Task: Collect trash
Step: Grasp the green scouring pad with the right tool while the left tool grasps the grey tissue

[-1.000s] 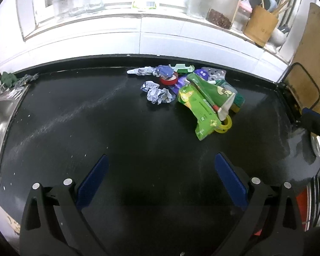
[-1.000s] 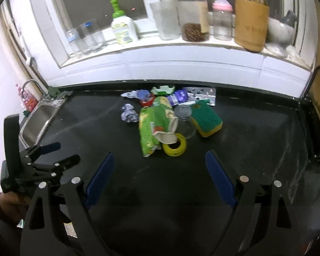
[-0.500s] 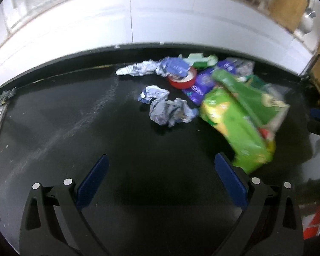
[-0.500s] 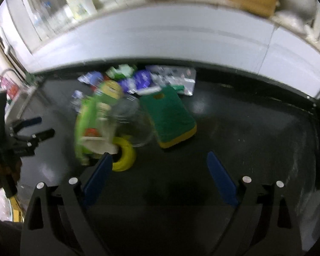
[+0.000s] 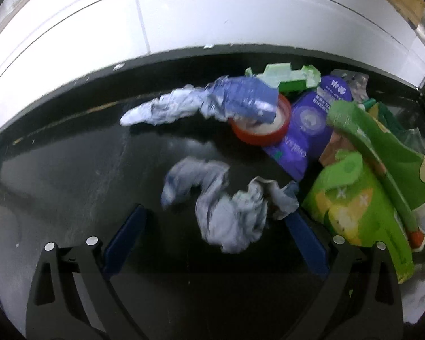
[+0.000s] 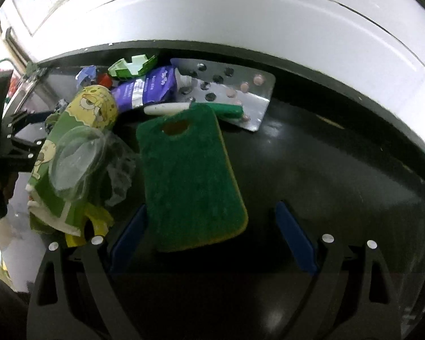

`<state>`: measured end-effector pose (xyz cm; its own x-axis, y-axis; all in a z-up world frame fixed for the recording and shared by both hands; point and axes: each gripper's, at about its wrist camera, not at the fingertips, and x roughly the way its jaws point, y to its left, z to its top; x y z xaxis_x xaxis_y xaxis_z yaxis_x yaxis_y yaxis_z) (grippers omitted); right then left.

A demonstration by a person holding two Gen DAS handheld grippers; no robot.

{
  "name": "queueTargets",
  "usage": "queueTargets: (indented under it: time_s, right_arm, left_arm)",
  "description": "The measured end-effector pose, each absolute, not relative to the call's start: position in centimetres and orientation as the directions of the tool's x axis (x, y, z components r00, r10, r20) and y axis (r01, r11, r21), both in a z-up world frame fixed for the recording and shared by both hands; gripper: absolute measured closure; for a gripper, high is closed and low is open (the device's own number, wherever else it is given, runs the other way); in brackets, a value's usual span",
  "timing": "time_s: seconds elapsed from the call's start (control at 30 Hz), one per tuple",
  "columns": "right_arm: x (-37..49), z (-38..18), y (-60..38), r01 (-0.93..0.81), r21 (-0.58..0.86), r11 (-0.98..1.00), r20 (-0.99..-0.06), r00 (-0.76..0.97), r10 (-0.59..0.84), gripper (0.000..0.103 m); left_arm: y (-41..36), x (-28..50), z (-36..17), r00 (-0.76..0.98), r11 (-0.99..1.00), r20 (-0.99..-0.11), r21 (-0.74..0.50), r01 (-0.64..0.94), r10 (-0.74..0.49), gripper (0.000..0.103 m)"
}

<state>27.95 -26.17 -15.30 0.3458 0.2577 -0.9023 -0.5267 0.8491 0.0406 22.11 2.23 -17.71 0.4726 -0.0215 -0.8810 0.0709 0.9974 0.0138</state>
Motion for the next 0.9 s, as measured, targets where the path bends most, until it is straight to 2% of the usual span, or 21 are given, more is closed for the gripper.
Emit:
queueTargets:
  time_s: [0.03, 0.13, 0.2, 0.3, 0.53, 0.9]
  right_arm:
    - [28.0, -15.3, -26.0, -0.536, 0.039, 0.844, -0.903, 0.342, 0.259, 0.017]
    - [28.1, -15.5, -25.3, -0.56, 0.04, 0.828, -0.906, 0.329, 0.267, 0.038]
    - [27.9, -15.4, -24.8, -0.556, 0.042, 0.83, -0.91, 0.322, 0.262, 0.044]
    - [27.7, -15.0, -24.8, -0.527, 0.066, 0.847, -0.909, 0.319, 0.269, 0.049]
    - [24.9, -12.1, -24.9, -0.463, 0.05, 0.885, -0.889, 0.383, 0.251, 0.049]
    - [14.0, -7.2, -27.3, -0.36, 0.065, 0.931, -0.843, 0.48, 0.245, 0.049]
  left_arm:
    - [2.1, 22.3, -17.7, 0.475, 0.997, -0.88, 0.022, 0.077, -0.017, 0.012]
    - [2.0, 22.9, -17.3, 0.491, 0.996, -0.871, 0.024, 0.089, -0.023, 0.034]
    - [1.9, 23.1, -16.9, 0.492, 0.996, -0.87, 0.028, 0.088, -0.019, 0.065]
    - [1.7, 23.1, -16.3, 0.49, 0.998, -0.872, 0.028, 0.065, -0.007, 0.068]
    - [0.8, 19.5, -13.7, 0.515, 0.999, -0.857, 0.034, 0.042, 0.008, 0.068]
    - [-0.3, 8.0, -8.9, 0.539, 0.999, -0.842, -0.006, 0.051, -0.032, 0.068]
